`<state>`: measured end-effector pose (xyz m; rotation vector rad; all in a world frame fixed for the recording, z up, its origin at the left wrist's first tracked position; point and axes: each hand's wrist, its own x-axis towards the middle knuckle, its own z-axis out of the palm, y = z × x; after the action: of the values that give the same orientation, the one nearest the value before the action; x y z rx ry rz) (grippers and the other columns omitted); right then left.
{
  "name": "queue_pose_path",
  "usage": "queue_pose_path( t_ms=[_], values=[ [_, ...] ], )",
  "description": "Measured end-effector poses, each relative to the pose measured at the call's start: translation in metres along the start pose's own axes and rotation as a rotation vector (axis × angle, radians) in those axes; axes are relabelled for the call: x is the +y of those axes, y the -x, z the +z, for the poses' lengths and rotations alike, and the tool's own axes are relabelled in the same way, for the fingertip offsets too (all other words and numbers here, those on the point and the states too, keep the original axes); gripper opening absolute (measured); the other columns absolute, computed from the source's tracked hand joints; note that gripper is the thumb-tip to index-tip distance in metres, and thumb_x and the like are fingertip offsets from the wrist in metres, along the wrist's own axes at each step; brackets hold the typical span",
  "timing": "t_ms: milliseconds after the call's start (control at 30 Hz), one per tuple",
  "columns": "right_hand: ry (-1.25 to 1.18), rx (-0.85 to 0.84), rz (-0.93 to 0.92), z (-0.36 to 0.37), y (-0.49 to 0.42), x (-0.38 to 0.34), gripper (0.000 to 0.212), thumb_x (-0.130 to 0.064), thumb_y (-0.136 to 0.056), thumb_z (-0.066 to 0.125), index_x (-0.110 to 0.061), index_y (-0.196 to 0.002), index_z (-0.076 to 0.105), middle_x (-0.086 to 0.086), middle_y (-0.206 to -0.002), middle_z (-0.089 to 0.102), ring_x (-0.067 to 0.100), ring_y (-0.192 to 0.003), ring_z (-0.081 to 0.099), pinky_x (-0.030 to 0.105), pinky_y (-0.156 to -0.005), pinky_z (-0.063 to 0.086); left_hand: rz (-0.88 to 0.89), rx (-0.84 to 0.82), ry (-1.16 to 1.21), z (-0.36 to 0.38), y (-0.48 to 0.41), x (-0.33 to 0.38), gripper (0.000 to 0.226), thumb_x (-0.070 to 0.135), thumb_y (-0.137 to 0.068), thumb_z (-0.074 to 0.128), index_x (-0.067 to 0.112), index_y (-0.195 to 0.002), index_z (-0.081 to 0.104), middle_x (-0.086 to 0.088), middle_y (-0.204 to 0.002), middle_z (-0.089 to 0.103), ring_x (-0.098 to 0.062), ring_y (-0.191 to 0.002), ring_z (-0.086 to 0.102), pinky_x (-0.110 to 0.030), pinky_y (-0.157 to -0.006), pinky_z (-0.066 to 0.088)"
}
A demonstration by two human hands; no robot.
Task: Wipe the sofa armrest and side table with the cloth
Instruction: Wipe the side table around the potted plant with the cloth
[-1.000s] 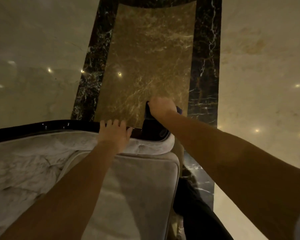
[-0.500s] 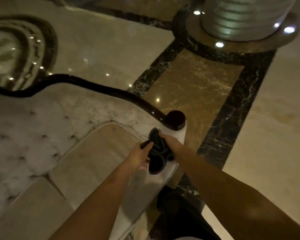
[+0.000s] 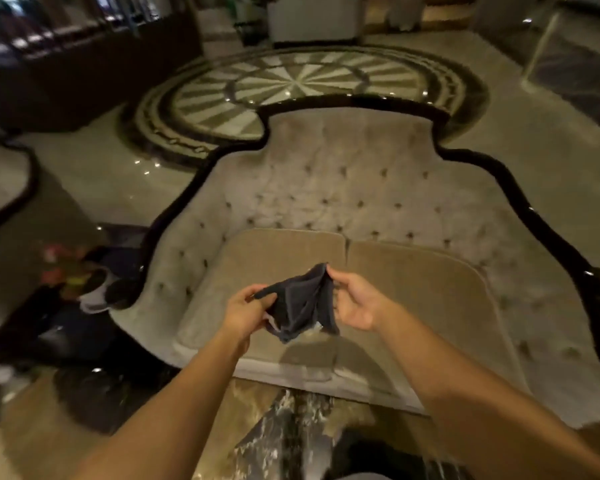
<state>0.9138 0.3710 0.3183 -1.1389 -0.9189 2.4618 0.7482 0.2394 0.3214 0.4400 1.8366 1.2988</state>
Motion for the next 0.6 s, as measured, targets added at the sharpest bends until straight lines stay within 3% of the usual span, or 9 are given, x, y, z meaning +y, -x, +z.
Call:
queue_pose_path(
  t_ms=[100,200,267,333,467,533,600],
  values=[
    [0.085,-0.091,0.073,0.072,-0.028,0.016,0.039,-0.038,-0.099,0.055,-0.006,-0.121,0.062,0.016,-0.111,0.065,0.033,-0.097,0.063,0.046,-0.087,0.051,0.026,0.176,-0.020,-0.082,-0.004,-0.003,0.023,0.010,-0.088,0.070,0.004,-0.110,0.066,-0.012,-0.101,0.068,-0.026,-0.091,0.064,-0.035,-0.076,0.052],
    [0.118,-0.200,0.149,0.139,-0.066,0.036,0.033,-0.040,-0.097,0.054,-0.010,-0.100,0.067,0.015,-0.092,0.067,0.031,-0.082,0.065,0.042,-0.076,0.051,0.050,0.286,-0.053,-0.160,-0.006,-0.008,0.021,0.015,-0.085,0.074,0.007,-0.105,0.069,-0.012,-0.102,0.072,-0.025,-0.096,0.067,-0.039,-0.088,0.056],
    [0.174,-0.255,0.191,0.184,-0.088,0.047,0.030,-0.043,-0.092,0.061,-0.014,-0.087,0.063,0.010,-0.082,0.064,0.027,-0.072,0.064,0.038,-0.071,0.052,0.068,0.334,-0.069,-0.208,-0.009,-0.011,0.015,0.015,-0.085,0.075,0.008,-0.097,0.072,-0.011,-0.096,0.074,-0.023,-0.091,0.069,-0.037,-0.084,0.057],
    [0.322,-0.352,0.193,0.229,-0.119,0.065,0.020,-0.029,-0.088,0.070,-0.015,-0.093,0.057,0.014,-0.094,0.062,0.027,-0.083,0.064,0.044,-0.085,0.052,0.090,0.365,-0.053,-0.256,-0.014,-0.015,0.007,0.013,-0.085,0.074,0.011,-0.092,0.074,-0.007,-0.089,0.076,-0.018,-0.085,0.071,-0.032,-0.075,0.058],
    [0.673,-0.413,0.136,0.313,-0.182,0.105,0.059,0.011,-0.080,0.073,-0.010,-0.130,0.051,0.022,-0.126,0.058,0.037,-0.118,0.060,0.052,-0.101,0.050,0.038,0.439,0.021,-0.345,-0.025,-0.018,0.005,0.013,-0.084,0.074,0.017,-0.081,0.075,0.004,-0.070,0.075,-0.008,-0.066,0.070,-0.018,-0.054,0.051],
    [0.659,-0.435,0.164,0.346,-0.207,0.120,0.059,0.016,-0.079,0.071,-0.005,-0.132,0.054,0.024,-0.130,0.061,0.035,-0.120,0.061,0.049,-0.101,0.052,-0.013,0.483,0.059,-0.382,-0.027,-0.020,0.008,0.018,-0.086,0.073,0.022,-0.079,0.075,0.003,-0.071,0.075,-0.009,-0.067,0.070,-0.020,-0.053,0.051],
    [0.605,-0.474,0.217,0.372,-0.233,0.133,0.047,0.012,-0.082,0.070,-0.005,-0.125,0.062,0.018,-0.126,0.068,0.027,-0.113,0.068,0.037,-0.090,0.058,-0.061,0.512,0.115,-0.417,-0.032,-0.027,0.011,0.024,-0.087,0.071,0.027,-0.077,0.074,0.003,-0.074,0.074,-0.013,-0.070,0.070,-0.025,-0.054,0.051]
  ],
)
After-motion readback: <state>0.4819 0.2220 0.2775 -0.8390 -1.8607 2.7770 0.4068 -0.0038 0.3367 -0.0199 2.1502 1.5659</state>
